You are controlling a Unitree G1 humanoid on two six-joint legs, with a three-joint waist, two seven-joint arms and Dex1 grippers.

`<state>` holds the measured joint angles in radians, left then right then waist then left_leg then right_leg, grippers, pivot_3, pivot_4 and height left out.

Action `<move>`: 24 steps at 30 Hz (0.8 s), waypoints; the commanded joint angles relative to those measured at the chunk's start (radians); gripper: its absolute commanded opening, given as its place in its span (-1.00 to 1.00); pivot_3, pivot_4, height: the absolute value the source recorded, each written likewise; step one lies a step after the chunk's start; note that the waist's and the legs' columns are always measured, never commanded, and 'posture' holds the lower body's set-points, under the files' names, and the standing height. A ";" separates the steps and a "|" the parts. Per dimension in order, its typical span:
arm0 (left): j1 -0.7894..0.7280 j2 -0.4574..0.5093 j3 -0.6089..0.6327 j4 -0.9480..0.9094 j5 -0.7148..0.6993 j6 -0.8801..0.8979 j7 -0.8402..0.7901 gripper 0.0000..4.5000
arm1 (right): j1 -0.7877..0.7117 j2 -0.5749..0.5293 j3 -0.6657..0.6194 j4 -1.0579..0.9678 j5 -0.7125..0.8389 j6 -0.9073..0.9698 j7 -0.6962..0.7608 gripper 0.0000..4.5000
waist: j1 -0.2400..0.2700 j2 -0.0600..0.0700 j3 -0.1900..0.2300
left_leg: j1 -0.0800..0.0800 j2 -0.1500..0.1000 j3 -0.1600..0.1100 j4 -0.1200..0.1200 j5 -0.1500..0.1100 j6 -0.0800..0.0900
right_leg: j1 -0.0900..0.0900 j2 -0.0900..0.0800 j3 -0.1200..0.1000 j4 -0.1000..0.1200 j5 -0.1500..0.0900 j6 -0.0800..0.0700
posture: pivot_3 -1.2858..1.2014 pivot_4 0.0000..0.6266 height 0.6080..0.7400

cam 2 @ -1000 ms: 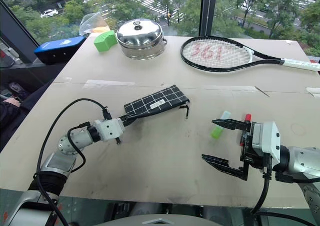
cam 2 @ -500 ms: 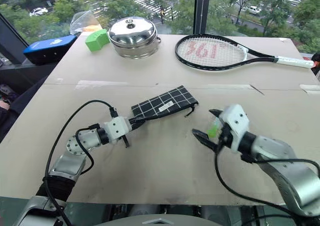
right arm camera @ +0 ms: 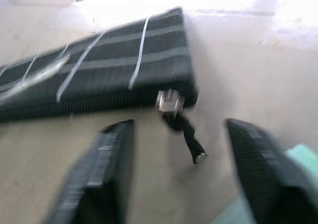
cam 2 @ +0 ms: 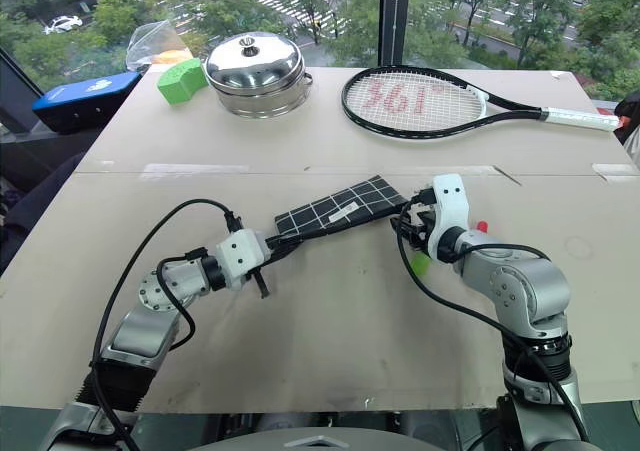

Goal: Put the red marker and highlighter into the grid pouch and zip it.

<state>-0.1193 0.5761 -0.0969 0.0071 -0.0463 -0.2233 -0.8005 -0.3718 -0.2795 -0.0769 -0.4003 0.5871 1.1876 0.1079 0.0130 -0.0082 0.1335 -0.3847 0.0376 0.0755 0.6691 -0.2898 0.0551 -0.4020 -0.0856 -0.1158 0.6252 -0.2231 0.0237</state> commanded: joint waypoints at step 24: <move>-0.049 -0.036 -0.013 -0.138 -0.053 0.162 -0.002 -1.00 | 0.019 0.001 0.008 -0.143 0.061 0.013 0.123 -0.98 | 0.001 0.000 0.000 | 0.000 0.000 0.000 0.000 0.000 0.000 | 0.000 0.000 0.000 0.000 0.000 0.000 | 0.03 -0.52 1.00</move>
<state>-0.1447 0.5459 -0.1006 -0.0701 -0.0819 -0.0754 -0.8029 -0.3471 -0.2851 -0.0739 -0.4864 0.6053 1.1937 0.2097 0.0141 -0.0081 0.1337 -0.3849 0.0376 0.0750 0.6690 -0.2898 0.0550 -0.4021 -0.0854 -0.1157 0.6255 -0.2231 0.0238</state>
